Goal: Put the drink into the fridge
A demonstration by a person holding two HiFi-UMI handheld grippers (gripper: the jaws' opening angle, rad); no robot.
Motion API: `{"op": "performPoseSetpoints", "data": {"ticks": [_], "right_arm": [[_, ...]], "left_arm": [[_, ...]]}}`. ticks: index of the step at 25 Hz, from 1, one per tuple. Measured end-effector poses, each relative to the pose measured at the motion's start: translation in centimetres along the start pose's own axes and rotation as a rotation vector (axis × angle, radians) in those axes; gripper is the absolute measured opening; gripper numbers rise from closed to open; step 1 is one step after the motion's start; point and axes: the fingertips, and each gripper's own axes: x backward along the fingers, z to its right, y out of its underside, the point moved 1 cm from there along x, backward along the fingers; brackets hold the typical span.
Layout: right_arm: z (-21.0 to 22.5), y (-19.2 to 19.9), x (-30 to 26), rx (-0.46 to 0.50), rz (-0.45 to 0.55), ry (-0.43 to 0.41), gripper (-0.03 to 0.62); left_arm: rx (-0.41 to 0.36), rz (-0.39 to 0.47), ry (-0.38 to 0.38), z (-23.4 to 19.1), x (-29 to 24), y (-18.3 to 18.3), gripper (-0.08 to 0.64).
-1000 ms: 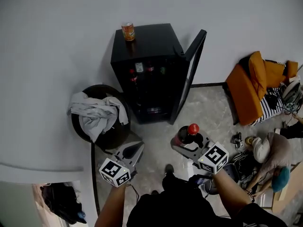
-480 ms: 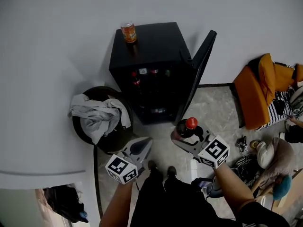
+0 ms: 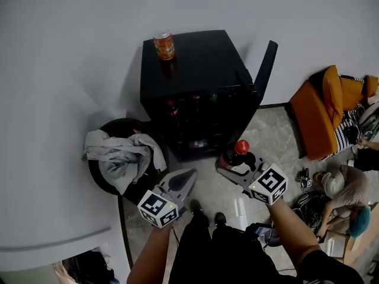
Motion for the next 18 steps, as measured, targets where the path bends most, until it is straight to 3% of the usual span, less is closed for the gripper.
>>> {"op": "performPoseSetpoints", "data": {"ticks": [7, 11, 18], "right_arm": [[1.3, -0.3, -4.2, 0.009, -0.014, 0.054, 0.32], [2.5, -0.2, -6.0, -0.007, -0.003, 0.058, 0.321], [5.9, 1.6, -9.0, 0.062, 0.006, 0.034, 0.321]], "left_arm": [[0.009, -0.028, 0.051, -4.8, -1.2, 0.0, 0.012], [0.028, -0.018, 0.031, -6.9, -2.1, 0.4, 0.012], [0.013, -0.027, -0.002, -10.1, -5.2, 2.1, 0.012]]}}
